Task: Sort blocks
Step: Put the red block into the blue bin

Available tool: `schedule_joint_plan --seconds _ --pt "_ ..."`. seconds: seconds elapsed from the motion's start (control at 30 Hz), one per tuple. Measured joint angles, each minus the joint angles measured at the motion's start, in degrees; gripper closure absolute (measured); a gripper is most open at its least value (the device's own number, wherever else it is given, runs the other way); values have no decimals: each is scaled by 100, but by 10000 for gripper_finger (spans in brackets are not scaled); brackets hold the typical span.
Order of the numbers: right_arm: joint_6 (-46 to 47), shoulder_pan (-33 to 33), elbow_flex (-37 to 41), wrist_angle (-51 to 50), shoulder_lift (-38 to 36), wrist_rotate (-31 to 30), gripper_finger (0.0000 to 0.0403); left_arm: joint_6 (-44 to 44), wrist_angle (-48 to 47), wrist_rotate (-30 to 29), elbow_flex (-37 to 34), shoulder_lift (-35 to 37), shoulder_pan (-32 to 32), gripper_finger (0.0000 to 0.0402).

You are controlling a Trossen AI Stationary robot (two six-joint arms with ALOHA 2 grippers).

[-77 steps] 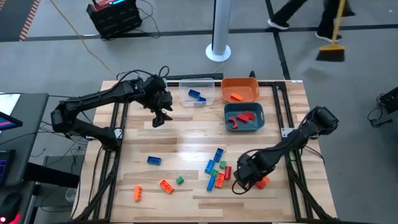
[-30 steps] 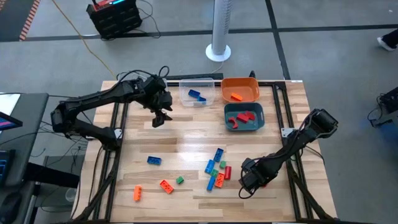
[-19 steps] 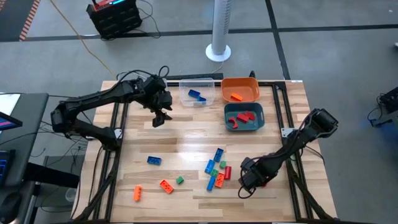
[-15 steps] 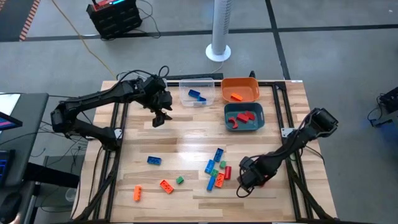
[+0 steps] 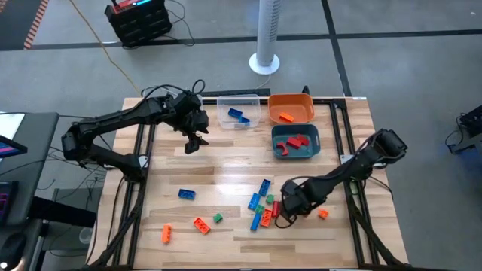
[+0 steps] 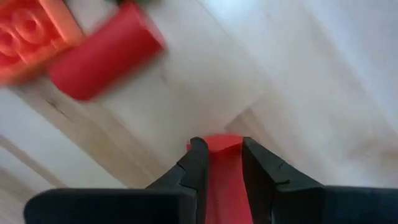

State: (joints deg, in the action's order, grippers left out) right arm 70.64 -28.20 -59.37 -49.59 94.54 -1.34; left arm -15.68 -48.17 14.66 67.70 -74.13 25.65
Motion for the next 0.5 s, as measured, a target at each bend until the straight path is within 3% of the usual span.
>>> schedule_joint_plan --seconds 0.33,0.5 --pt "-660 613 -383 -396 -650 -534 333 22 -48 -2 0 0 0 174" --pt "-1440 600 -388 -379 -887 -195 295 33 -118 -4 0 0 0 174"
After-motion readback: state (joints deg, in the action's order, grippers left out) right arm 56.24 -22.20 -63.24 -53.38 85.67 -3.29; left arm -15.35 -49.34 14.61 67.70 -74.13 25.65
